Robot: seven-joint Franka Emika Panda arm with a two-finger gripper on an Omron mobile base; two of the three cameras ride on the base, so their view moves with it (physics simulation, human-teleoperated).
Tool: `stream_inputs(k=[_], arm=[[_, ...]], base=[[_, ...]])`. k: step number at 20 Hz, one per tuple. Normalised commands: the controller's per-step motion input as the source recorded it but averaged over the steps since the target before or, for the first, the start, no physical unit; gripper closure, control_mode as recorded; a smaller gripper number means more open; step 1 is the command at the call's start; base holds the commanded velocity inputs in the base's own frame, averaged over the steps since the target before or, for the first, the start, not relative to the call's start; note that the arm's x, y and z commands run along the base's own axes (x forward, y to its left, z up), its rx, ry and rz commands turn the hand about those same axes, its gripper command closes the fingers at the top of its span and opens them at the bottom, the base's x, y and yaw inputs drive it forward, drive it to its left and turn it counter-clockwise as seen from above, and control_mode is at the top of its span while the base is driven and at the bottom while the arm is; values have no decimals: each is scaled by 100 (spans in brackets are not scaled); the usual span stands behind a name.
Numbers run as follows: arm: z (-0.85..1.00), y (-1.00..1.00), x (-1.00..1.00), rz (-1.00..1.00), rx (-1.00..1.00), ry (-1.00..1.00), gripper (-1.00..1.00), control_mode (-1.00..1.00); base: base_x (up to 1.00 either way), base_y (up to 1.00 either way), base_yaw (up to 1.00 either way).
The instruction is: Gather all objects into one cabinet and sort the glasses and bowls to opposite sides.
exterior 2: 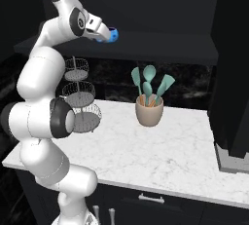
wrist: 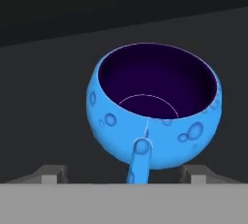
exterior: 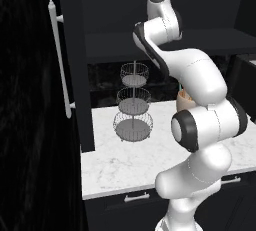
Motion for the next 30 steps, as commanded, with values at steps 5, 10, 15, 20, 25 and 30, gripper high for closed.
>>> stream_inputs(k=[5, 10, 15, 20, 25, 30], arm=[[-1, 0, 0, 0, 0, -1, 100, -100], [-2, -4, 0, 0, 0, 0, 100, -100], [-1, -1, 0, 0, 0, -3, 100, -100], [0, -10, -32, 0, 0, -11, 100, -100], [12, -15, -71, 3, 3, -9, 100, -100], [0, -17, -79, 10, 3, 0, 100, -100]], base=[[0, 0, 0], [0, 0, 0], [0, 0, 0], [0, 0, 0], [0, 0, 0], [0, 0, 0]])
